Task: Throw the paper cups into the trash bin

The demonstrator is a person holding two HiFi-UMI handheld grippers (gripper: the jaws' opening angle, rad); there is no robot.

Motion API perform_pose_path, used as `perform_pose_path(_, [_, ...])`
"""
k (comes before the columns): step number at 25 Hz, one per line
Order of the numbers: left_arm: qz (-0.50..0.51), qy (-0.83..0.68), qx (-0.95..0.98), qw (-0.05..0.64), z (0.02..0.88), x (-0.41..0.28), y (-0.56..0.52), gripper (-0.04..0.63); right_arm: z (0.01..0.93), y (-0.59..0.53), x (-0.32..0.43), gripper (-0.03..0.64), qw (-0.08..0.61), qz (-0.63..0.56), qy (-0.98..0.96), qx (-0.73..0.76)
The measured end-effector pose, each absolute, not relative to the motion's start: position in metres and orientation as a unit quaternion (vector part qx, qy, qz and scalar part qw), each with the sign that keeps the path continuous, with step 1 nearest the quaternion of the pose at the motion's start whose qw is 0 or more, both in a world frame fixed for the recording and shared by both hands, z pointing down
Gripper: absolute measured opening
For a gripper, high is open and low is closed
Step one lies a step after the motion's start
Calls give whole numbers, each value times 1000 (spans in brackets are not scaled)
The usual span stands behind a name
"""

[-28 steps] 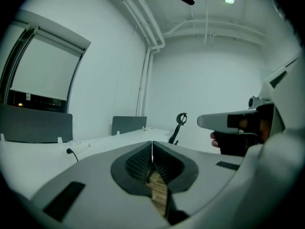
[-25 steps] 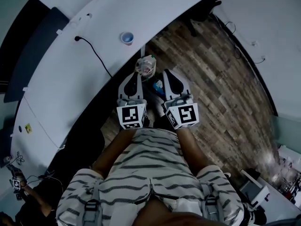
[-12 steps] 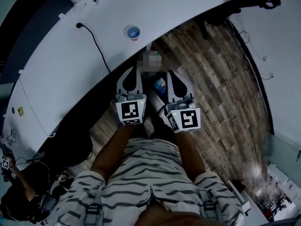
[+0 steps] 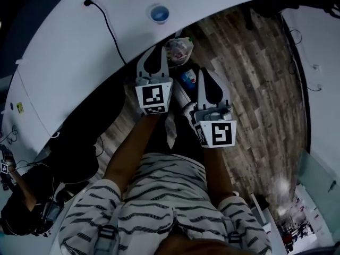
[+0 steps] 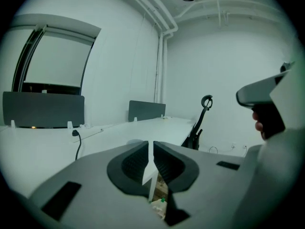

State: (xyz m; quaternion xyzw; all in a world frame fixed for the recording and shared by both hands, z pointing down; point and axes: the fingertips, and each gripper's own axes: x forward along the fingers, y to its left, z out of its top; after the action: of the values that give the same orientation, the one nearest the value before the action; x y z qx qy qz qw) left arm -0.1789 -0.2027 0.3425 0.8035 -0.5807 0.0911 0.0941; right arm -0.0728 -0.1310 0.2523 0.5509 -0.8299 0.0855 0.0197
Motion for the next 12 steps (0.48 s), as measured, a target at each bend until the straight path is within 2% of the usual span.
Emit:
perform_pose_path(4, [99,-584,800,96,369,-185,-221,39,272,-132,-78,8,26,97,-829,551])
perform_pose_path(12, [107,-592,793,100,405,-190,-248,152,291,-138,-83,8,33,101,-825,555])
